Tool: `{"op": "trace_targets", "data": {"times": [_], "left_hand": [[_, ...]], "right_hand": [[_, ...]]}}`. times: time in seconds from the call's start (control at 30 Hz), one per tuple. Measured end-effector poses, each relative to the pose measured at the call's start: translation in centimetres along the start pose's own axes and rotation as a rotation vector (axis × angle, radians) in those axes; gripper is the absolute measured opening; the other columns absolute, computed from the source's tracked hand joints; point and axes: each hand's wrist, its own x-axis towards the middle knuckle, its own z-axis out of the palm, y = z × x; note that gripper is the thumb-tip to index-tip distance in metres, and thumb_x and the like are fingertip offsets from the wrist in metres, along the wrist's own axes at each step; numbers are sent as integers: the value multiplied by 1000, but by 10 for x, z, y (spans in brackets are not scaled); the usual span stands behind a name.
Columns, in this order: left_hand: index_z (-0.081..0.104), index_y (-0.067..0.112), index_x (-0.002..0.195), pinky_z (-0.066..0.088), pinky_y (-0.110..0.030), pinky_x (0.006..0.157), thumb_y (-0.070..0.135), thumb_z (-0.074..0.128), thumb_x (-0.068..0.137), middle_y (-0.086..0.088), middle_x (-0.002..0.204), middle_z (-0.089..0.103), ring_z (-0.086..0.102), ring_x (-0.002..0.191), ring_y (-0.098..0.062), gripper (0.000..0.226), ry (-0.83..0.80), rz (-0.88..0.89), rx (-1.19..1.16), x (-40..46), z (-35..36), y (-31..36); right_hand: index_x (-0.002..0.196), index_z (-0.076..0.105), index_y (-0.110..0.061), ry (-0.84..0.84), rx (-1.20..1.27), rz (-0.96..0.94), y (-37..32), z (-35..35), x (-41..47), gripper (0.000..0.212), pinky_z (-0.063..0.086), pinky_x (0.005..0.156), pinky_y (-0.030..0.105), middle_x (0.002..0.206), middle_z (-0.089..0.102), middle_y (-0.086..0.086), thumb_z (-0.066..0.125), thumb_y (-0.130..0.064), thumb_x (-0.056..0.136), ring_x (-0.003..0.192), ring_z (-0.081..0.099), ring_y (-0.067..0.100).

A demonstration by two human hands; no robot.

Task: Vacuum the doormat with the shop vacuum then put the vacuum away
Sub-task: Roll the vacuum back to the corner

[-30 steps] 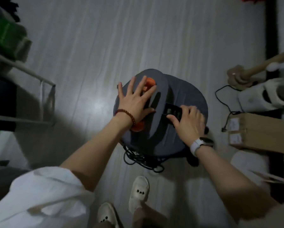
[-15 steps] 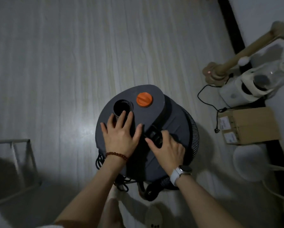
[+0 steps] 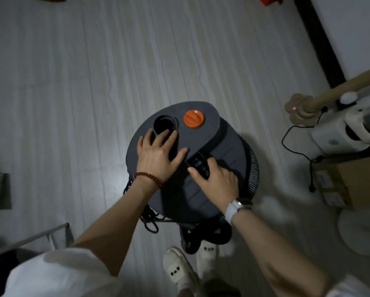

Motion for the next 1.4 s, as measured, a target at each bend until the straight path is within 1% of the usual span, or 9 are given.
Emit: {"op": "trace_targets", "data": {"times": [0.13,0.3,0.4,0.6,0.8,0.93,1.13,1.27,1.4], "left_hand": [[52,20,131,21,-55,110,65,27,80,-13,139,47,34,133,-39,73,-9,-15,-28,56,-18,-32],[45,26,135,9,-60,110,67,26,80,-9,149,33,26,139,-32,71,83,-171,72,90,-34,-67],[33,33,141,14,-63,108,71,30,76,-13,155,16,10,141,-41,76,73,-275,2,95,-36,-95],[46,29,135,21,-62,109,54,32,85,-22,151,17,8,137,-47,58,172,-342,-242,171,-41,-150],[39,35,131,25,-64,105,48,38,88,-27,146,26,18,132,-51,45,195,-145,-212,263,-60,-202],[35,37,132,26,-61,106,58,29,91,-22,146,27,18,133,-47,47,65,102,-188,335,-72,-217],[36,35,135,27,-64,104,62,15,92,-25,141,39,24,130,-56,55,-69,434,5,459,-86,-208],[7,43,142,10,-58,115,61,21,88,-7,158,2,-11,141,-41,58,-251,308,105,527,-101,-183],[-7,45,137,2,-50,115,43,32,95,-2,156,-18,-21,140,-38,57,-274,156,20,596,-104,-167]], "right_hand": [[108,48,-9,-48,99,-11,-29,3,59,53,43,67,39,90,66,20,47,-57,86,87,61,40],[107,47,-8,-99,147,-35,-69,0,136,53,47,73,42,93,65,23,47,-57,86,91,60,41],[108,46,-9,-128,122,-40,-100,-2,185,55,45,77,43,99,63,26,45,-58,86,96,58,42],[111,48,-8,-106,62,-61,-152,2,270,59,42,73,41,99,64,26,45,-61,85,97,59,41],[103,50,-7,-7,126,96,-194,9,334,57,42,70,42,95,65,24,48,-60,83,93,59,41],[108,51,-6,90,252,303,-203,7,359,53,45,76,43,101,65,23,52,-54,85,98,57,42],[113,48,-7,194,433,479,-208,-3,420,50,48,80,41,103,64,18,51,-50,87,99,57,39],[121,43,-10,210,538,520,-212,-20,485,50,48,81,40,107,63,16,52,-46,88,101,58,38],[120,43,-10,214,583,526,-213,-39,561,48,49,81,43,104,62,17,52,-45,89,99,57,39]]}}
